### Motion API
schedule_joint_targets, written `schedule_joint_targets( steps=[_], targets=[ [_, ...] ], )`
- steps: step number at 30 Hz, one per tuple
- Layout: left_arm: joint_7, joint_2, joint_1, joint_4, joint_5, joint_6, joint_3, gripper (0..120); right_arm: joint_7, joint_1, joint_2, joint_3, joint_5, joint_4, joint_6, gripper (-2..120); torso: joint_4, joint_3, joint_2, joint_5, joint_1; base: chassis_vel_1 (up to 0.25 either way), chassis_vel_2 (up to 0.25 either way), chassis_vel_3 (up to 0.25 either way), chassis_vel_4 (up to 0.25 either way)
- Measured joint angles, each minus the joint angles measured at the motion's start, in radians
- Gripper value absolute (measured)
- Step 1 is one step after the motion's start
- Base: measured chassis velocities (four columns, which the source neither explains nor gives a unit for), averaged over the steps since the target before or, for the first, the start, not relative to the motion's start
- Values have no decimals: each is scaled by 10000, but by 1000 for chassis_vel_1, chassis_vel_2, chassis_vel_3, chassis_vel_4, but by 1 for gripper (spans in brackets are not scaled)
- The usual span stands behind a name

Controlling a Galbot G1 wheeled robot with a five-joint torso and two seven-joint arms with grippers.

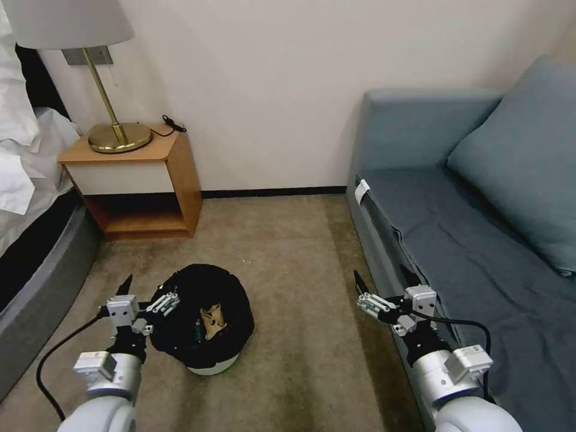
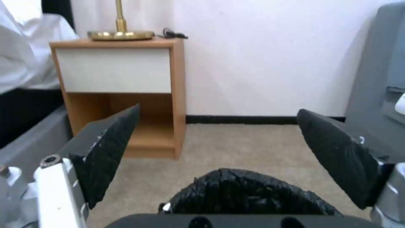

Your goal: Pick up the trash bin, then pick up the garbage on the floor and place it into the trash bin.

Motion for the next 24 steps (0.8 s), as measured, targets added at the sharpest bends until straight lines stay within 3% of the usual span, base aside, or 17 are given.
schedule_joint_targets(
  steps=[3,6,13,24],
  targets=[
    [-13,-102,191,-129,282,-164,60,100,10,201,128,-114,-87,-72,-21,100,1,0,0,1,1,0,0,0,0],
    [-84,-272,456,-206,804,-449,389,100,19,477,267,-213,-86,-204,-61,100,2,0,0,0,0,0,0,0,0],
    [-450,-506,660,-465,1144,-687,914,100,0,460,424,-192,-88,-343,9,100,1,0,0,0,0,0,0,0,0],
    [-605,-768,771,-700,1555,-1058,1173,100,-28,680,497,-201,-29,-494,29,100,1,0,0,1,0,0,0,0,0]
  ],
)
